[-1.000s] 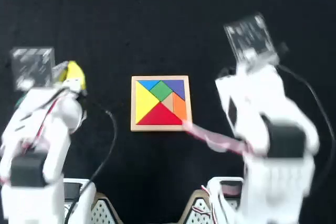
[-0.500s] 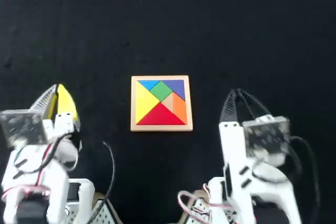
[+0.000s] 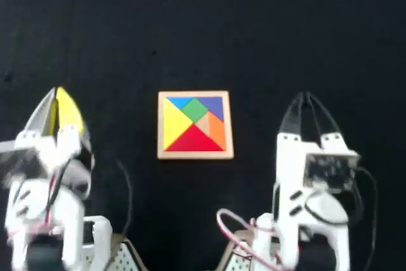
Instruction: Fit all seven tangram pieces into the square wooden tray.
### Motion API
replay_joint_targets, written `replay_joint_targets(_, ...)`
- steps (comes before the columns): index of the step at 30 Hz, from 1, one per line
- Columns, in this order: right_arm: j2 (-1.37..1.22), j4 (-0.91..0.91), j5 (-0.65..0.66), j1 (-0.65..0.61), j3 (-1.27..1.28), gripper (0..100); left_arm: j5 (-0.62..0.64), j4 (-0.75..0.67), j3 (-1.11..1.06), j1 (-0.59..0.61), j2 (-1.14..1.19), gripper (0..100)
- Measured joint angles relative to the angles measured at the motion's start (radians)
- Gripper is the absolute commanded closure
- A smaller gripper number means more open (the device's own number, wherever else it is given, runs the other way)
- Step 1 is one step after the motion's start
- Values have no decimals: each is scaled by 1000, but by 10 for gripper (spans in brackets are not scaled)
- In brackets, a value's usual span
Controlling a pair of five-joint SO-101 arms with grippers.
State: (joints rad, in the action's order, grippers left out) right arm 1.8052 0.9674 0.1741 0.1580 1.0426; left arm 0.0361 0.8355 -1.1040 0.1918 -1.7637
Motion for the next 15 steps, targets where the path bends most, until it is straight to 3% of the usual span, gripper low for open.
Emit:
replay_joint_targets(3,3,172,-48,0,-158,987,14,204,175,-35,-52,970)
replay_joint_targets(6,3,245,-49,0,-172,987,-41,264,126,-94,-54,970)
replay_joint_targets(12,3,216,-49,0,35,987,-118,203,-173,-110,-54,970)
replay_joint_targets(15,3,138,-49,0,227,987,-127,147,-311,-34,-48,970)
